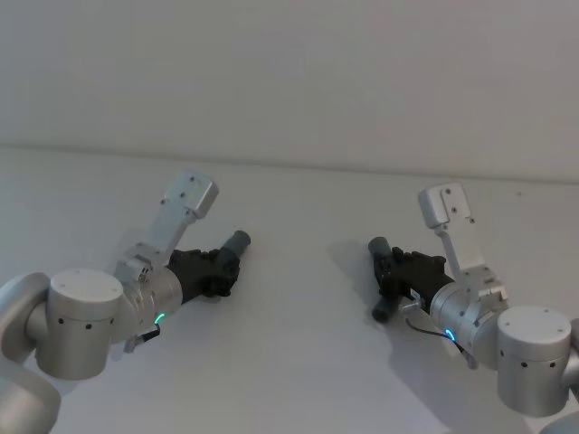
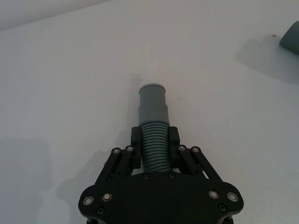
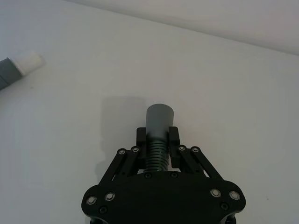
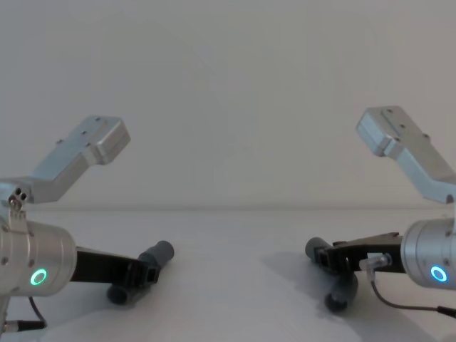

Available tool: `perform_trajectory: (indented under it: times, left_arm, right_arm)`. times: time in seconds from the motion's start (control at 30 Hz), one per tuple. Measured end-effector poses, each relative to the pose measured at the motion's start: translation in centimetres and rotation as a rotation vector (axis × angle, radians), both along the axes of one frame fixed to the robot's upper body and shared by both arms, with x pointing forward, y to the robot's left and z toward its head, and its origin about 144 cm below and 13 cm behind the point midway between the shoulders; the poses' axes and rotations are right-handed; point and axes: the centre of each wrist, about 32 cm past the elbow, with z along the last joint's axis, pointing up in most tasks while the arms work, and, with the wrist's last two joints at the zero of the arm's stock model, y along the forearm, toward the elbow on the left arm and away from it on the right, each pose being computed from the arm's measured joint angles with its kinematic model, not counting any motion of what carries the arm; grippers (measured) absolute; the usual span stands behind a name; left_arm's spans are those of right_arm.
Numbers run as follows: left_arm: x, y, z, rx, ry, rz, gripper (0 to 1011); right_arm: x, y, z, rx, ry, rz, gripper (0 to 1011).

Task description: Use both hands to pick up one end of the pipe from the table, align the ends, and insert them.

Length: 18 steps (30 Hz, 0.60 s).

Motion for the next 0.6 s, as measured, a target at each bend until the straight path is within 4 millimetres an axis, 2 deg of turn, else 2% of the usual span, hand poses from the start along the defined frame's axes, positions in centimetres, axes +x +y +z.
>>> perform_trajectory:
  times: [0.6]
  left_arm:
    - [0.03,0.02,0.08,0.004,-0.003,-0.005,315]
  right_arm:
    - [-0.02,-0.05,-0.06,0.000,-0.009,0.003,242]
